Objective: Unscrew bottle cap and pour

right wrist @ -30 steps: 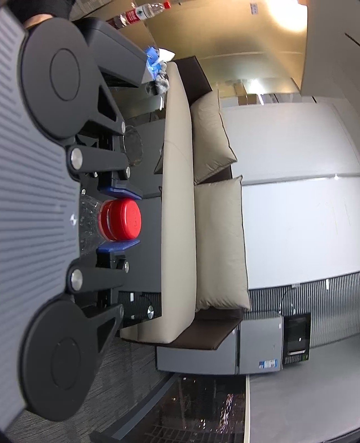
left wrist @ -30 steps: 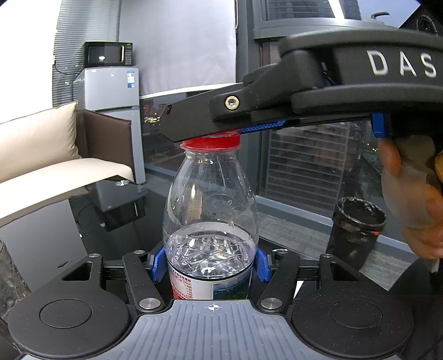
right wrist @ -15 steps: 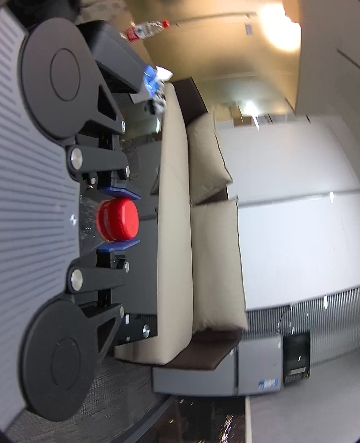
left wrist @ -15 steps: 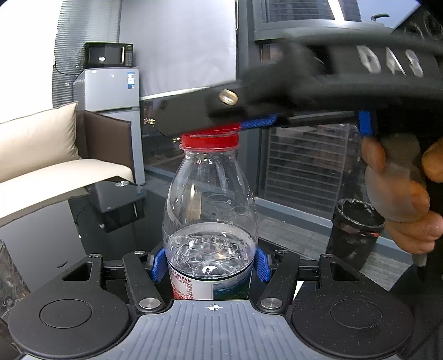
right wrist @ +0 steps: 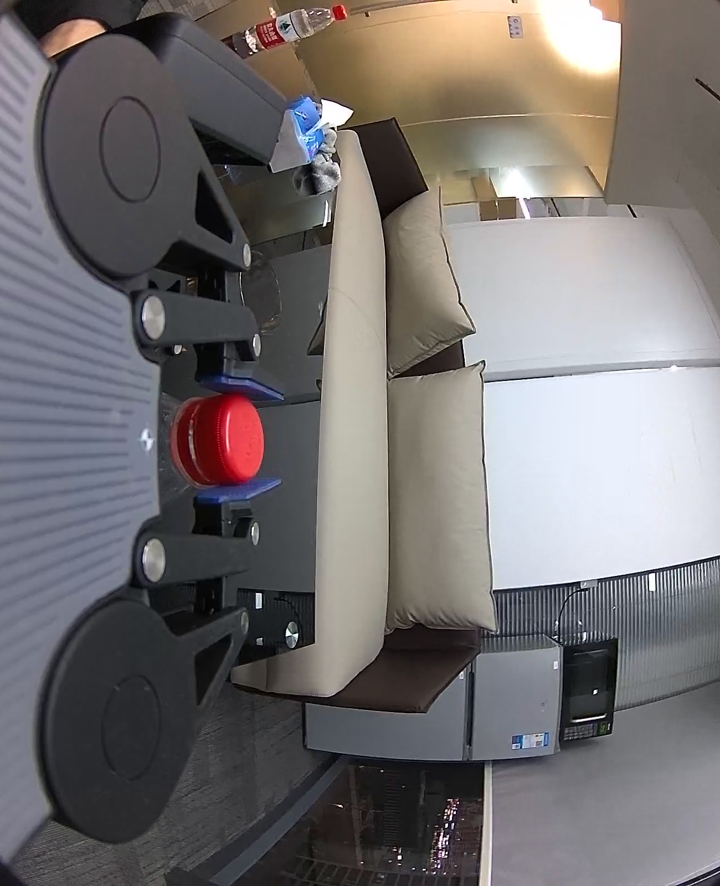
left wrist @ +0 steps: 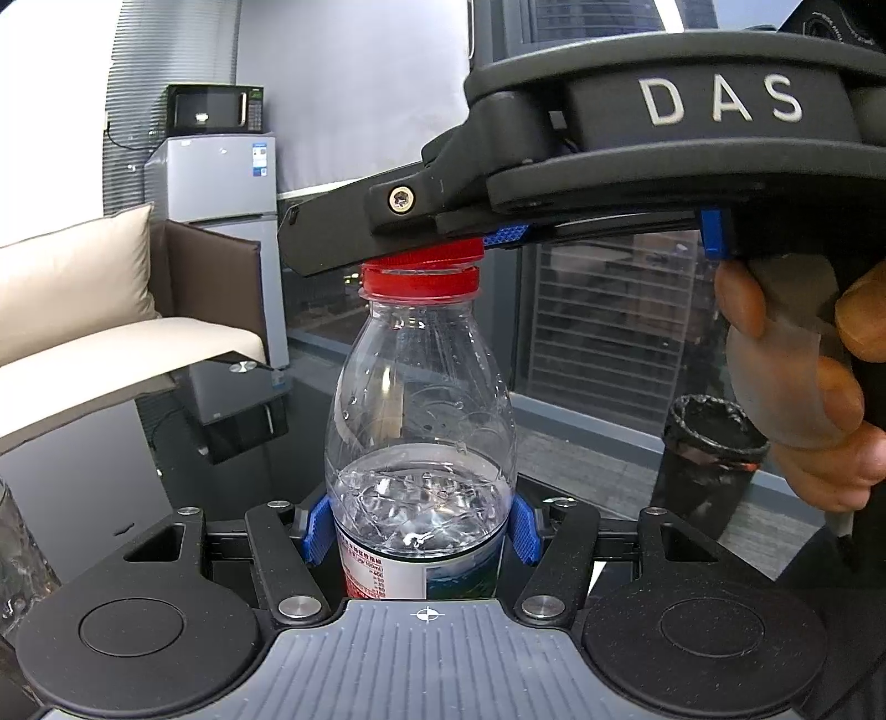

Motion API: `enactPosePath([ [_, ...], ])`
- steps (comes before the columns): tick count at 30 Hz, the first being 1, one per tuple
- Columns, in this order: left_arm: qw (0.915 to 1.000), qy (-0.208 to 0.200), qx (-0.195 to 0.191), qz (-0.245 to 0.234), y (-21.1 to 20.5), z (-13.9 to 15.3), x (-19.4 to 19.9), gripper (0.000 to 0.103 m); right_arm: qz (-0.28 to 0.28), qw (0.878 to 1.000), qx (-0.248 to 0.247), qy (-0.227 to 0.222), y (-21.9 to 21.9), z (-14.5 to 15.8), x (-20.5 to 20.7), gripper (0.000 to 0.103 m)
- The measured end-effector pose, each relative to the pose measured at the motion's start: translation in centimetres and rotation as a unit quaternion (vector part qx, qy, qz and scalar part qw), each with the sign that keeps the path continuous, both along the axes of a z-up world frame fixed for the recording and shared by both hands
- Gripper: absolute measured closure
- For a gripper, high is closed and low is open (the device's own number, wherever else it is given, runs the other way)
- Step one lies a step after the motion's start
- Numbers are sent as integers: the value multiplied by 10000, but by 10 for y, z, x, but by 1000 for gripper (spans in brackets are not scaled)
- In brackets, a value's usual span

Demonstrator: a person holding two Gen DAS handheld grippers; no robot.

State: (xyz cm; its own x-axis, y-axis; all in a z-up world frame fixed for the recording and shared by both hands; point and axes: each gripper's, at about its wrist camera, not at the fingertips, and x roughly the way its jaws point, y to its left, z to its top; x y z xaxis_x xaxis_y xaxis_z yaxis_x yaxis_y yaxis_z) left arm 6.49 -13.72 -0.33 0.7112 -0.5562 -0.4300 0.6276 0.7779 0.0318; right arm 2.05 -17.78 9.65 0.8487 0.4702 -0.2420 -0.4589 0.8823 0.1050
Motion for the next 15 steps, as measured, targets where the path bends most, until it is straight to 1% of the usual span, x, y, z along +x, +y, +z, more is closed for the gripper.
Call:
enactPosePath([
  [2, 10000, -22, 17, -5, -1, 0, 0, 47, 60, 10000, -6, -23, -2, -1, 0, 71],
  [7, 10000, -46, 5, -9, 0, -2, 0, 47, 424, 9990, -23, -135, -11, -4, 6, 71],
  [12, 9999, -73, -50, -53, 1, -4, 1, 47, 784, 9966, 171, -205, -24, -7, 14, 71],
  [15, 9999, -83, -55, -90, 1, -5, 1, 47, 1176, 9923, 262, -298, -35, -11, 20, 71],
])
